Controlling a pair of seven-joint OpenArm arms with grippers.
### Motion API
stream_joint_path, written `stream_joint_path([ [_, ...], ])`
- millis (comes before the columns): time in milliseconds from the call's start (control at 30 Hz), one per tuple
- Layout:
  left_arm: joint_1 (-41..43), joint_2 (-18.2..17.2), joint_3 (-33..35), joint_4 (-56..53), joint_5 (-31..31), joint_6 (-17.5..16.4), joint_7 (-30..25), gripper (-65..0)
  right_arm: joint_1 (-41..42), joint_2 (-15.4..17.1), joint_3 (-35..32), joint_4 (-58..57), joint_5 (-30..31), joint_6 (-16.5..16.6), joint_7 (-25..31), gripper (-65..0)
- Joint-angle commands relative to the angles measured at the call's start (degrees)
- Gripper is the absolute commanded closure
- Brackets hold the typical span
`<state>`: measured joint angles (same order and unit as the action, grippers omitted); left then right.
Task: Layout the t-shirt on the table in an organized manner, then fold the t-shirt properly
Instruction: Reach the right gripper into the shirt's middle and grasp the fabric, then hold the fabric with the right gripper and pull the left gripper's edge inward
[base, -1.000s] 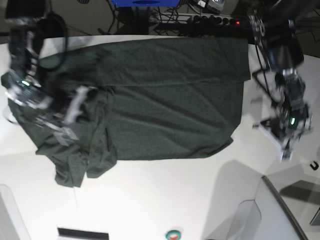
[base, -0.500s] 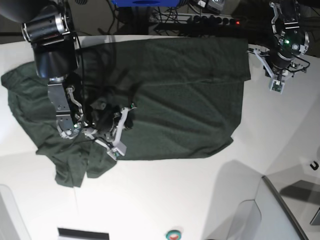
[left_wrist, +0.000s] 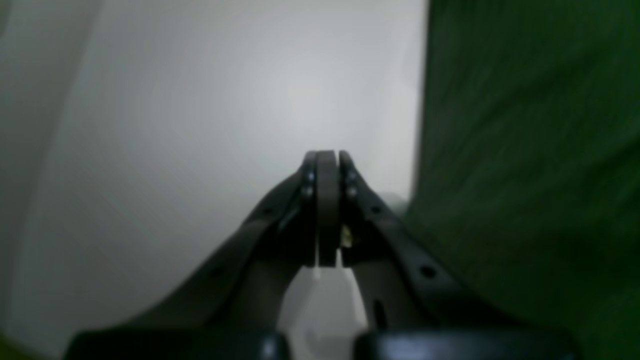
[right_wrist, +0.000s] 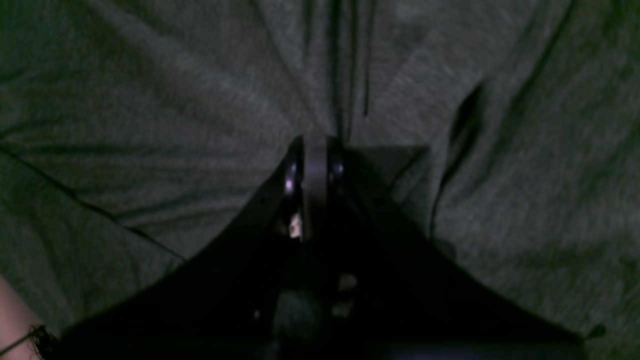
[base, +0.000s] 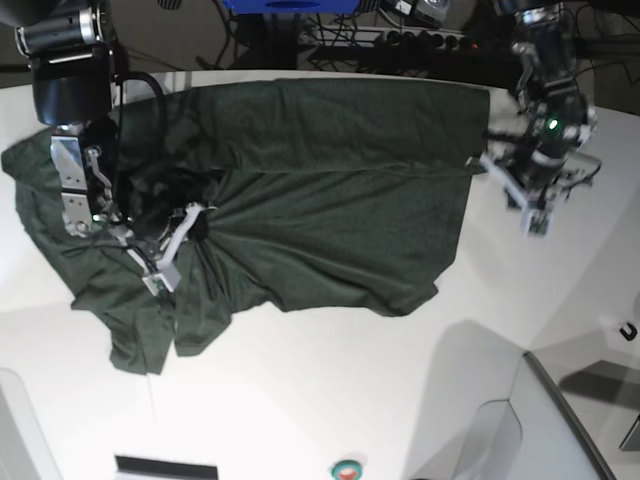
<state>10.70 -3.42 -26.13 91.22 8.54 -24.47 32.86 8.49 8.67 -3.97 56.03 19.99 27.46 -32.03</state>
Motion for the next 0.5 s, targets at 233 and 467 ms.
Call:
stream_joint_path([
  [233,-14.44,3.55,6.66,-15.57,-0.67,2.71,-1.35,0.0,-3.88,1.31,-0.03,9.24,-3.42,-0.78,-4.32,-0.3],
  [467,-16.28,1.09,12.72,-25.24,-0.58,10.18,-1.35,0.0,-3.61,1.58,-0.03,9.24,-3.50,-0.78,-4.32,-0.3],
])
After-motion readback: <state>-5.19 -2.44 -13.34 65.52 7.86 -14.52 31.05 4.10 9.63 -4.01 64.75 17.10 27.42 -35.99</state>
